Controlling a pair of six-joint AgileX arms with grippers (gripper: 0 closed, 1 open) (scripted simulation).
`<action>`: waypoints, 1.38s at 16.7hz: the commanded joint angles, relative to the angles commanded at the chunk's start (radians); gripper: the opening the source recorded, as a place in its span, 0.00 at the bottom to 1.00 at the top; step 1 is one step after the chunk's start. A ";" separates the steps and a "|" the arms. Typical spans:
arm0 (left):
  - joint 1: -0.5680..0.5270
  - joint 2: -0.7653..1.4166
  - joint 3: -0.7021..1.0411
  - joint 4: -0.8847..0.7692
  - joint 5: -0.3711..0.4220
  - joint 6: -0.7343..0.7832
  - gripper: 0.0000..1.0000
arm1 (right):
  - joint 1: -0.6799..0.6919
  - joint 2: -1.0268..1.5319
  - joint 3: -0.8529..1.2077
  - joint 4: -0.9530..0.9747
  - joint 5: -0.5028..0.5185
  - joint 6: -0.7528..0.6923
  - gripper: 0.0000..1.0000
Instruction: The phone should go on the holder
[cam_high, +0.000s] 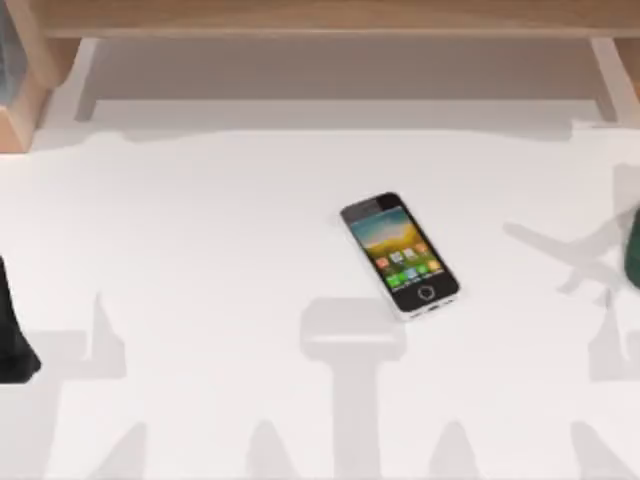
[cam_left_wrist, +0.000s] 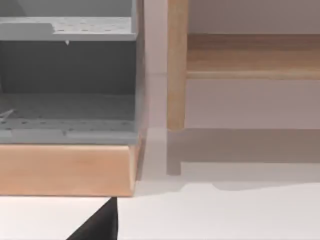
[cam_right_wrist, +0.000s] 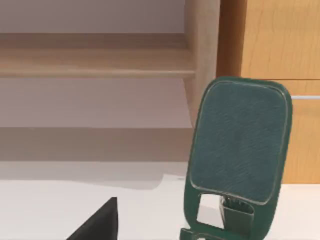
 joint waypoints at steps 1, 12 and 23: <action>0.000 0.000 0.000 0.000 0.000 0.000 1.00 | 0.000 0.000 0.000 0.000 0.000 0.000 1.00; 0.000 0.000 0.000 0.000 0.000 0.000 1.00 | 0.138 0.541 0.540 -0.308 0.006 0.020 1.00; 0.000 0.000 0.000 0.000 0.000 0.000 1.00 | 0.324 1.449 1.243 -0.802 -0.007 0.083 1.00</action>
